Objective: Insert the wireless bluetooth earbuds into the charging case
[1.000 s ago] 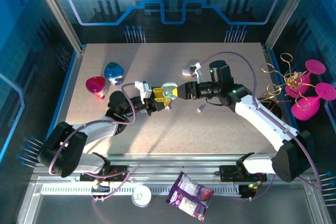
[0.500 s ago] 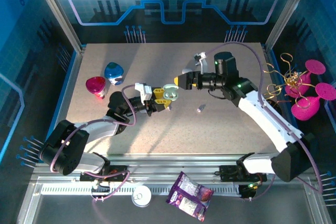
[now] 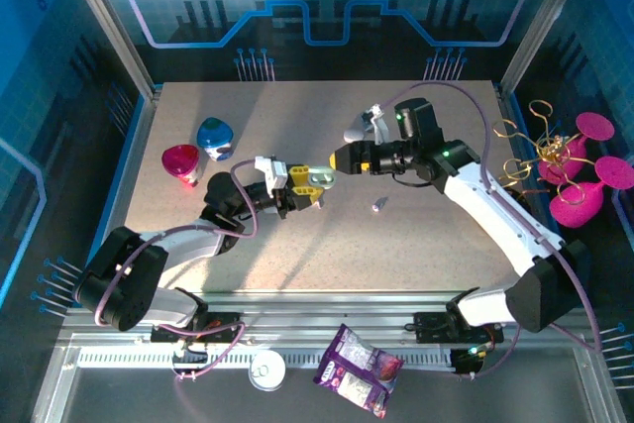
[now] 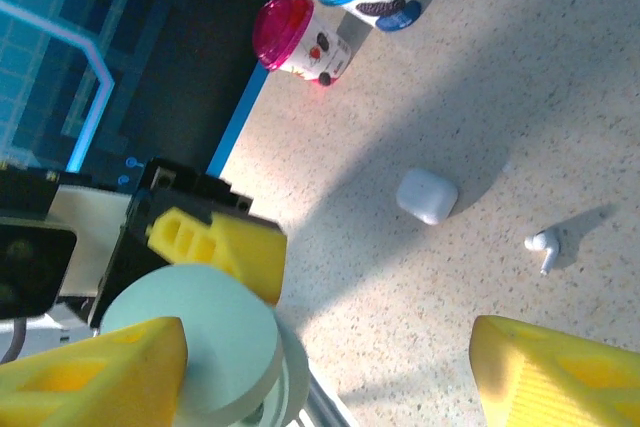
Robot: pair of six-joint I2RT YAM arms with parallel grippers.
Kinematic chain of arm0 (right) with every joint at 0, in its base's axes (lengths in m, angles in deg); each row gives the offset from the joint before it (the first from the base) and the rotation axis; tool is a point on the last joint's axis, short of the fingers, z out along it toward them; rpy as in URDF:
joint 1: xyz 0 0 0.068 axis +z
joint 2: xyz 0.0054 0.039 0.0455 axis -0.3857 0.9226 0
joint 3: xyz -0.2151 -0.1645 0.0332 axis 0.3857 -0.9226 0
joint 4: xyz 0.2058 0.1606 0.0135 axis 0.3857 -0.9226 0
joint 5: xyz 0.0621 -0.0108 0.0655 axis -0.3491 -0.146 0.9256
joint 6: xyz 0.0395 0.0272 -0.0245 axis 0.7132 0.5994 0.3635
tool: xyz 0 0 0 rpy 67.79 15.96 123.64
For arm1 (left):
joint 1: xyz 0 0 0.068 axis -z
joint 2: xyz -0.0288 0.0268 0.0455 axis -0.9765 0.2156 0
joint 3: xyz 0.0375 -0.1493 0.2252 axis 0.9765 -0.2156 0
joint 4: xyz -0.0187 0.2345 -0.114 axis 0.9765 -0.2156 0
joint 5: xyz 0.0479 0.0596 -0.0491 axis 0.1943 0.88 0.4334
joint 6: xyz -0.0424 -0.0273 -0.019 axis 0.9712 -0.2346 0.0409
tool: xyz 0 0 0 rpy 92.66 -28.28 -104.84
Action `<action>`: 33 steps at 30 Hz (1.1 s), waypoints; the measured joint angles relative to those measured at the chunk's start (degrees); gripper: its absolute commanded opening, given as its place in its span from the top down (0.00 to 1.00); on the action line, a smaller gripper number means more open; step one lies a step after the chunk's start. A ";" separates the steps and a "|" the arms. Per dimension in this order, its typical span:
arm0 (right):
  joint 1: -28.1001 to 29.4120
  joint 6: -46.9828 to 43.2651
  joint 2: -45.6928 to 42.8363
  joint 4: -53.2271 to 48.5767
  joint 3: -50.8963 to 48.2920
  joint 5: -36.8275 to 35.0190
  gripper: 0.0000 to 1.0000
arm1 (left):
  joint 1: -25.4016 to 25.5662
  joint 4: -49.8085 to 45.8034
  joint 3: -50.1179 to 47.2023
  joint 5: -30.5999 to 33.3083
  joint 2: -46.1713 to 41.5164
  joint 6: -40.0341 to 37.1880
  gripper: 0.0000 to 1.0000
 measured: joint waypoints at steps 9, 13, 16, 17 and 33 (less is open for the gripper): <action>-0.37 10.51 -4.24 10.51 -9.49 6.80 0.27 | 0.00 0.37 0.09 0.52 0.02 1.53 0.66; -0.39 20.65 -4.22 21.97 -15.28 10.14 0.31 | 0.00 0.83 0.09 0.52 0.02 1.53 0.66; -0.33 28.13 -3.74 30.53 -18.99 11.61 0.39 | 0.00 1.38 0.09 0.52 0.02 1.53 0.66; -0.22 30.56 -3.41 33.38 -19.98 12.09 0.41 | 0.00 1.53 0.09 0.59 0.02 1.53 0.66; 1.11 48.17 -0.72 56.00 -25.07 14.25 0.74 | -0.13 3.89 0.72 1.36 1.14 1.79 0.65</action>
